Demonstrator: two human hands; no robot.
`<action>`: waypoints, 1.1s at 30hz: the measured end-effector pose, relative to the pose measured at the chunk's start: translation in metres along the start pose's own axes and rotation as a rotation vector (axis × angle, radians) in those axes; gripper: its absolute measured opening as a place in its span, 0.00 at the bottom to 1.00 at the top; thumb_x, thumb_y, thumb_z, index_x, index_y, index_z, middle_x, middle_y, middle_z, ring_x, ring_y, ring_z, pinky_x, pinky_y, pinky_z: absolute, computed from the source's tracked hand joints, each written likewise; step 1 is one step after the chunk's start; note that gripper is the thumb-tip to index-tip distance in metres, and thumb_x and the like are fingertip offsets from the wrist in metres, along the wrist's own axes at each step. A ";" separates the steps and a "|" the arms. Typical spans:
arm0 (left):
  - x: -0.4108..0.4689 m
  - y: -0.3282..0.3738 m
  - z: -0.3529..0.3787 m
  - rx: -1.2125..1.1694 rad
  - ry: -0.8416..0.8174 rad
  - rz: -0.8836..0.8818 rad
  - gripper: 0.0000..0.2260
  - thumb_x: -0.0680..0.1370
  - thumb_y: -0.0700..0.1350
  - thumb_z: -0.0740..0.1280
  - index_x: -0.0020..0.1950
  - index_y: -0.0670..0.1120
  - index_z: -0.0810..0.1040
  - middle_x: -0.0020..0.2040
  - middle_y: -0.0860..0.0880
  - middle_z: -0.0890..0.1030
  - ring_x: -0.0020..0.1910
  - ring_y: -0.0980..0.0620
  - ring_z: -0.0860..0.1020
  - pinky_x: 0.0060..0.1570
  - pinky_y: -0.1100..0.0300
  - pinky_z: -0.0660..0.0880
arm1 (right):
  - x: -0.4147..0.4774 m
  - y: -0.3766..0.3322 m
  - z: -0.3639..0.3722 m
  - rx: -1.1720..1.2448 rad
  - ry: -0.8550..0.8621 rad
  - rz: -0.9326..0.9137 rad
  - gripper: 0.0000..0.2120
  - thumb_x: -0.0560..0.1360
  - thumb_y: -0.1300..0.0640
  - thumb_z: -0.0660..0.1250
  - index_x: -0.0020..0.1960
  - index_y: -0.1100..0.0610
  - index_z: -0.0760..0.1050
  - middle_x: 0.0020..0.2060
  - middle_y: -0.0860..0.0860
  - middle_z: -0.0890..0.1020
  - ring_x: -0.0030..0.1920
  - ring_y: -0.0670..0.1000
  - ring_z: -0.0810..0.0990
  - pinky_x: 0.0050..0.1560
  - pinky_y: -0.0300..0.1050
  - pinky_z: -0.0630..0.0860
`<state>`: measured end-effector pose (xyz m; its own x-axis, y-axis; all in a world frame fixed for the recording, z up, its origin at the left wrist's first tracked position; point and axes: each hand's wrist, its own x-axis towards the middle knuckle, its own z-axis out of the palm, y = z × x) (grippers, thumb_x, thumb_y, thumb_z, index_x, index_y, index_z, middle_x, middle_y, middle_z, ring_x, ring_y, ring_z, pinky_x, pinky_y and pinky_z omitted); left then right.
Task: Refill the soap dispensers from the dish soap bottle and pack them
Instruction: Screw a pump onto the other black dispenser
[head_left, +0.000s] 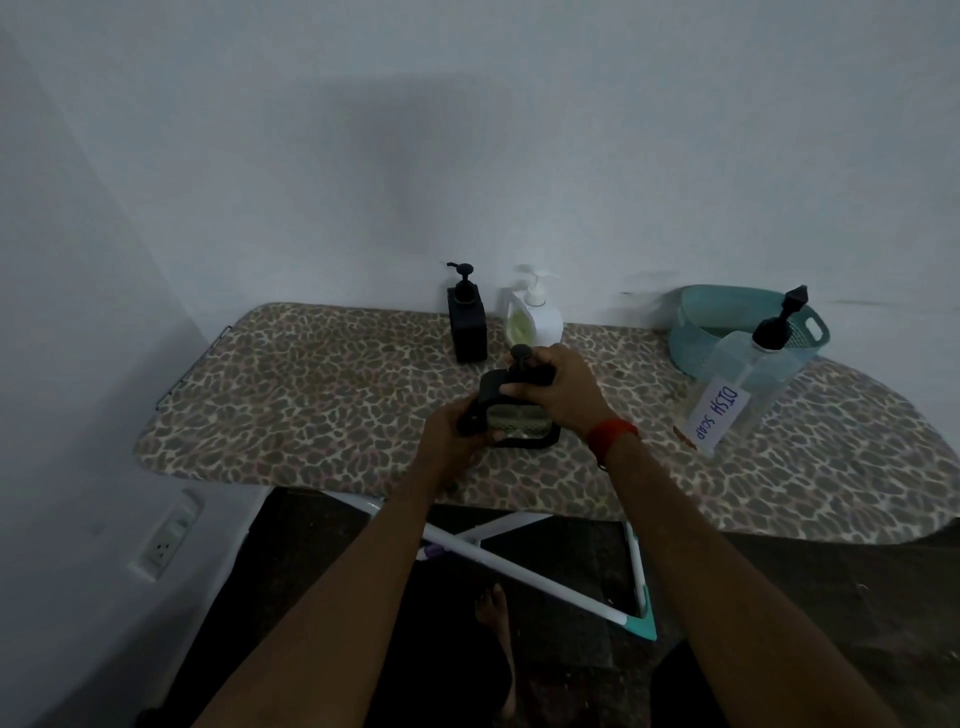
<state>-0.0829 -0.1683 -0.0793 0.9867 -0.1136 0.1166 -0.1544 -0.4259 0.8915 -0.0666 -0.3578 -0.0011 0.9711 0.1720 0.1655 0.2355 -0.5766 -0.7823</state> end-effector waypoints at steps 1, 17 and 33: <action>0.000 0.000 0.000 0.000 -0.001 -0.001 0.24 0.71 0.40 0.77 0.66 0.44 0.77 0.52 0.50 0.82 0.44 0.67 0.77 0.42 0.75 0.72 | 0.000 0.001 -0.001 -0.003 0.000 0.013 0.22 0.67 0.50 0.80 0.53 0.63 0.81 0.48 0.60 0.78 0.49 0.58 0.79 0.55 0.56 0.77; -0.005 0.004 -0.003 0.013 0.016 0.013 0.25 0.70 0.43 0.78 0.66 0.47 0.78 0.56 0.49 0.84 0.52 0.58 0.81 0.52 0.67 0.77 | -0.021 -0.006 0.022 0.136 0.378 0.112 0.27 0.60 0.48 0.84 0.36 0.62 0.69 0.32 0.53 0.71 0.33 0.49 0.71 0.32 0.36 0.69; -0.004 0.014 0.004 0.085 0.011 -0.058 0.26 0.71 0.48 0.75 0.68 0.46 0.76 0.59 0.46 0.82 0.56 0.47 0.80 0.56 0.56 0.75 | -0.012 -0.013 -0.027 -0.372 -0.180 0.028 0.17 0.68 0.53 0.77 0.52 0.60 0.80 0.41 0.54 0.80 0.43 0.55 0.79 0.39 0.41 0.71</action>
<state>-0.0888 -0.1780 -0.0688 0.9945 -0.0766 0.0712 -0.1004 -0.5066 0.8563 -0.0798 -0.3740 0.0231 0.9628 0.2698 0.0138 0.2391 -0.8269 -0.5091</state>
